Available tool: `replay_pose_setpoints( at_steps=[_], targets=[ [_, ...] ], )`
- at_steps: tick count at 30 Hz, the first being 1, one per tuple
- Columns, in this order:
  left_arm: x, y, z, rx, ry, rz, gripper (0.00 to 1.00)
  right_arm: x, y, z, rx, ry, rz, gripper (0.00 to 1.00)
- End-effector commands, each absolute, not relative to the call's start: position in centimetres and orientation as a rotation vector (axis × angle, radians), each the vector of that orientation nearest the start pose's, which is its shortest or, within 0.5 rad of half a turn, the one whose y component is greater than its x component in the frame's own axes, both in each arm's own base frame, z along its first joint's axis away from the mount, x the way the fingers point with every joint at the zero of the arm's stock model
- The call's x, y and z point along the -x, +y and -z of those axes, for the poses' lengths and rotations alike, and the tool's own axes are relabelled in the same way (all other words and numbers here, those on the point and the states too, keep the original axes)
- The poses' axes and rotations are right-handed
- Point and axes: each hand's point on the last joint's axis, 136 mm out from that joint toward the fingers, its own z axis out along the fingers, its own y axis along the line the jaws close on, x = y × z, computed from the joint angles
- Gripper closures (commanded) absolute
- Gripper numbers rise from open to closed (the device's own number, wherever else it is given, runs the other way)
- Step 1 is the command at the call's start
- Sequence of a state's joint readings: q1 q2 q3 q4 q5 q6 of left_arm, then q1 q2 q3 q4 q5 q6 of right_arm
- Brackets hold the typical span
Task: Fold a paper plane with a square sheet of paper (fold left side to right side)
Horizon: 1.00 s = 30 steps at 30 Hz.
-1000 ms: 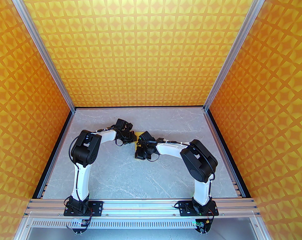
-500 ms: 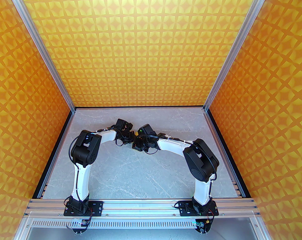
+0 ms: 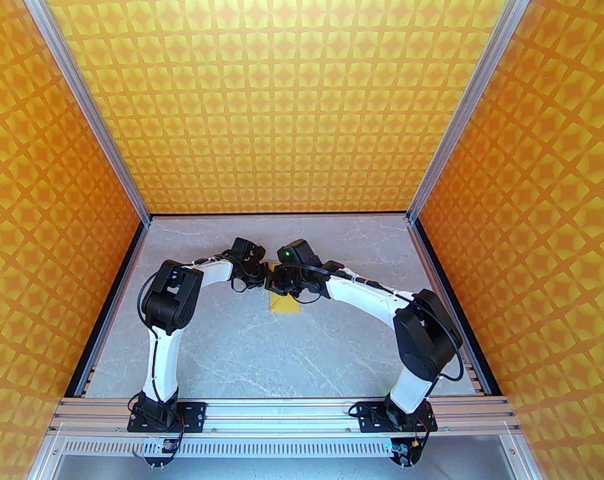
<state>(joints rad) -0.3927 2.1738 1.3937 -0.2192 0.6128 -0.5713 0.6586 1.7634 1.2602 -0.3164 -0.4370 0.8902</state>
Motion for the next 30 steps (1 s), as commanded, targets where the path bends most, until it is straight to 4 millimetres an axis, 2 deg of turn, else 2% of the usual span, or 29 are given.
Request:
replay_pose_setpoints(
  at_steps=[1, 8, 17, 30],
  targets=[
    [-40.7, -27.6, 0.0, 0.023, 2.802, 1.047, 1.0, -34.0, 34.8, -11.8, -0.118, 2.695, -1.101, 1.0],
    [-40.5, -27.8, 0.1, 0.019, 2.804, 1.048, 1.0, -35.1, 35.5, -6.2, -0.163, 2.763, -1.056, 1.0],
    [-40.5, -27.8, 0.1, 0.016, 2.802, 1.05, 1.0, -33.6, 33.7, -0.7, -0.172, 2.878, -0.912, 1.0],
    [-40.6, -27.8, 0.2, 0.023, 2.8, 1.051, 1.0, -29.8, 31.0, 2.4, -0.182, 2.98, -0.837, 1.0]
  ],
)
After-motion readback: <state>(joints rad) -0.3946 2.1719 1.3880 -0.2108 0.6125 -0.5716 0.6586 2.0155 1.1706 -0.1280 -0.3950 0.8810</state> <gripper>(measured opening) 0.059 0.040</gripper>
